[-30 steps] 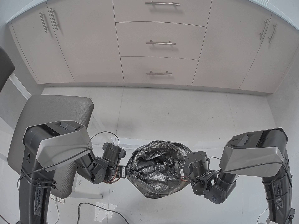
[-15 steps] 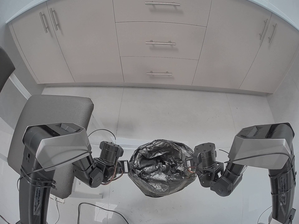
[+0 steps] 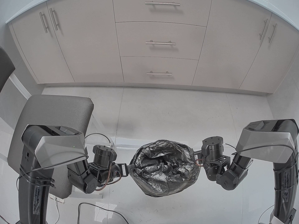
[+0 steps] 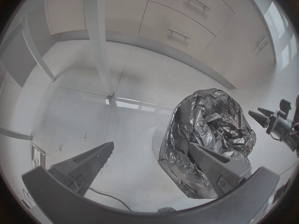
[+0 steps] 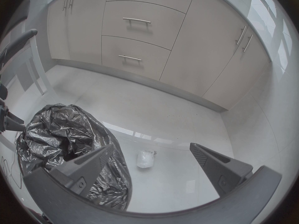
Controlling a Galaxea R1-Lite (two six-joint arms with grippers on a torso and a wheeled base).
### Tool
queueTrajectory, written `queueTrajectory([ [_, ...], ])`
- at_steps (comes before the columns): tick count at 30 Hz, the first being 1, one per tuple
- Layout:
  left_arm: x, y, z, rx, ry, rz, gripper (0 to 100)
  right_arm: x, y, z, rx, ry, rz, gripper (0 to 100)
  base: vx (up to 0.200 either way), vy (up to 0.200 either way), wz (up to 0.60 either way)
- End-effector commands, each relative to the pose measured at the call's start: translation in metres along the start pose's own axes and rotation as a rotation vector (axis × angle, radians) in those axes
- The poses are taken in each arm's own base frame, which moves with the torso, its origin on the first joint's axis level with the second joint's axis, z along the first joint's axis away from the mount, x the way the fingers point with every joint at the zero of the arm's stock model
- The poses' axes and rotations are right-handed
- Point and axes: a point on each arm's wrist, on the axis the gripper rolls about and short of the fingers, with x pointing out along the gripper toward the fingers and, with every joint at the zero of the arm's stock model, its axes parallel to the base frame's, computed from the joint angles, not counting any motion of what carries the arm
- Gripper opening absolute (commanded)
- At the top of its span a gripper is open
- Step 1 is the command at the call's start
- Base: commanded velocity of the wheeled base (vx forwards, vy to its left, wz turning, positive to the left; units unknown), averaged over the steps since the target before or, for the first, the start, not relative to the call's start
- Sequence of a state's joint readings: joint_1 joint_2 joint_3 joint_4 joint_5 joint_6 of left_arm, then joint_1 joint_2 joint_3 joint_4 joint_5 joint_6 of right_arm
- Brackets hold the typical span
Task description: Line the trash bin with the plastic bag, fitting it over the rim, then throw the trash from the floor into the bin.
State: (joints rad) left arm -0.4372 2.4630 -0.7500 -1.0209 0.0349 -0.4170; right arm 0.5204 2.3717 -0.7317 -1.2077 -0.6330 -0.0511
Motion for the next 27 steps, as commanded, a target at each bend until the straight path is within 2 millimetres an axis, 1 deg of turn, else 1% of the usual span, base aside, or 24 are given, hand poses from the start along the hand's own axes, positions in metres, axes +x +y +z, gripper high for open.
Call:
queueTrajectory([
  [1, 0.001, 0.000, -0.001, 0.000, 0.002, 0.003, 100, 0.009, -0.007, -0.007, -0.008, 0.023, -0.017, 100, 0.000, 0.000, 0.00],
  [4, 0.001, 0.000, -0.001, 0.000, 0.002, 0.003, 100, 0.013, -0.010, -0.012, -0.012, 0.035, -0.018, 100, 0.000, 0.000, 0.00],
  [5, 0.001, 0.000, -0.001, 0.000, 0.002, 0.003, 100, 0.017, -0.013, -0.020, -0.015, 0.056, -0.012, 100, 0.000, 0.000, 0.00],
  [7, 0.001, 0.000, -0.001, 0.000, 0.000, 0.002, 100, 0.021, -0.012, -0.027, -0.019, 0.070, -0.001, 100, 0.000, 0.000, 0.00],
  [11, 0.001, 0.000, -0.001, 0.000, 0.000, 0.002, 100, 0.021, -0.010, -0.028, -0.008, 0.055, 0.005, 100, 0.000, 0.000, 0.00],
  [15, 0.001, 0.000, -0.001, 0.000, 0.000, 0.002, 100, 0.018, -0.011, -0.027, -0.011, 0.051, 0.012, 100, 0.000, 0.000, 0.00],
  [18, 0.002, 0.001, -0.001, 0.001, 0.001, 0.004, 100, 0.011, -0.015, -0.029, -0.018, 0.062, 0.033, 100, 0.000, 0.000, 0.00],
  [23, 0.002, 0.001, -0.001, 0.000, 0.001, 0.004, 100, -0.007, -0.027, -0.027, -0.017, 0.062, 0.057, 100, 0.000, 0.000, 0.00],
  [27, 0.002, 0.001, -0.001, 0.001, 0.001, 0.004, 100, -0.019, -0.035, -0.027, -0.015, 0.054, 0.121, 100, 0.000, 0.000, 0.00],
])
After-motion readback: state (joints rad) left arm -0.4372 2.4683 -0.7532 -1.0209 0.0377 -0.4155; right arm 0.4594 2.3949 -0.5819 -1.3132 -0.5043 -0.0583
